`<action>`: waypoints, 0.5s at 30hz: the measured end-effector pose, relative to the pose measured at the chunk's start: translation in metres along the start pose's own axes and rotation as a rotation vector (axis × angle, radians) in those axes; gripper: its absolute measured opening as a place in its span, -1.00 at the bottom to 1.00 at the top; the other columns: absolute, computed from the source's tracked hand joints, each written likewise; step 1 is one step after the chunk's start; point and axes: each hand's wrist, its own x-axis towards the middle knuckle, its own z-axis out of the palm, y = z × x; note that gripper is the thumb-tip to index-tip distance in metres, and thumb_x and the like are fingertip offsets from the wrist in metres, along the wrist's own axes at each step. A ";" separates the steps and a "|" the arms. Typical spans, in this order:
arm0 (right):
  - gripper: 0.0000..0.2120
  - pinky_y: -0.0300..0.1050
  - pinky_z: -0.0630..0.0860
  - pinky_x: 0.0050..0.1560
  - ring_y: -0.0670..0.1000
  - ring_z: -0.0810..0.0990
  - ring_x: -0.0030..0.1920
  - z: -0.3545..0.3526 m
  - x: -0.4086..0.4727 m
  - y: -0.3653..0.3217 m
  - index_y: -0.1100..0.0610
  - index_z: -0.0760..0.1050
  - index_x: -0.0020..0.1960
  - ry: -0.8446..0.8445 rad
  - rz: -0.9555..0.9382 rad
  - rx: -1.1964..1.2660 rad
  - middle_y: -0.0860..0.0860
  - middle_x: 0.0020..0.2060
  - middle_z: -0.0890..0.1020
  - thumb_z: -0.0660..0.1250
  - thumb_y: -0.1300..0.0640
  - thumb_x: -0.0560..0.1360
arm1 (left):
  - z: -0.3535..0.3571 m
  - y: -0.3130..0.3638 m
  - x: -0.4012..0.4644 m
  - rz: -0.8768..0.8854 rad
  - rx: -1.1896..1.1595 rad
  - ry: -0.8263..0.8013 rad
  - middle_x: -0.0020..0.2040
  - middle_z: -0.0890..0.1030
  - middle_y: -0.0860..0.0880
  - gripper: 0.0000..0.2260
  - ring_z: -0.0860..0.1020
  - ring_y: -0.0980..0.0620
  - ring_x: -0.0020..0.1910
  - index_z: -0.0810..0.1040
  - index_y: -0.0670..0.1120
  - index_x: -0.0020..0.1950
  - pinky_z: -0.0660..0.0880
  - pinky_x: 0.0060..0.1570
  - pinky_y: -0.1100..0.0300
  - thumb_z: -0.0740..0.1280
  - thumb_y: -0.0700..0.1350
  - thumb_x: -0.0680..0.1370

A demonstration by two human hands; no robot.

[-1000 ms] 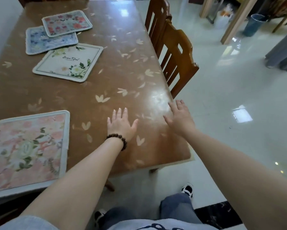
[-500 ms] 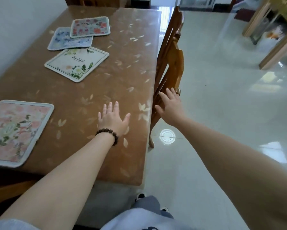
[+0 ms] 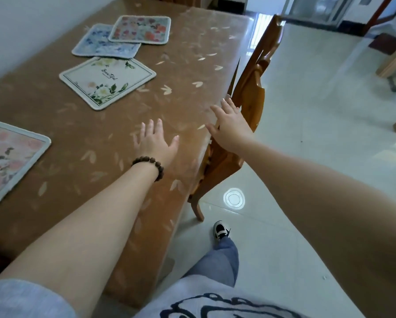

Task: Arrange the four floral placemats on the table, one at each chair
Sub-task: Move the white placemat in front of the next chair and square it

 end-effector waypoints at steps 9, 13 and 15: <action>-0.46 0.03 -0.14 0.47 0.10 -0.09 0.53 -0.016 0.147 0.052 0.04 0.13 0.50 -0.165 -0.153 0.020 0.11 0.53 0.08 0.10 -0.13 0.59 | 0.025 0.055 0.103 -0.255 -0.073 -0.016 0.55 0.03 -0.04 -0.35 -0.06 -0.03 0.52 -0.01 -0.02 0.53 -0.05 0.44 -0.11 0.05 0.25 0.54; -0.49 0.04 -0.11 0.47 0.11 -0.08 0.53 -0.022 0.191 0.070 0.04 0.15 0.49 -0.197 -0.190 0.017 0.12 0.52 0.10 0.10 -0.11 0.59 | 0.020 0.064 0.139 -0.320 -0.048 -0.003 0.55 0.03 -0.03 -0.35 -0.06 -0.03 0.52 0.00 0.00 0.53 -0.05 0.44 -0.11 0.04 0.26 0.53; -0.49 0.03 -0.12 0.47 0.10 -0.09 0.53 -0.021 0.207 0.076 0.03 0.16 0.49 -0.220 -0.207 0.016 0.12 0.52 0.10 0.10 -0.11 0.59 | 0.019 0.066 0.151 -0.355 -0.045 0.002 0.55 0.03 -0.03 -0.35 -0.06 -0.04 0.52 -0.01 0.00 0.53 -0.05 0.45 -0.11 0.04 0.27 0.53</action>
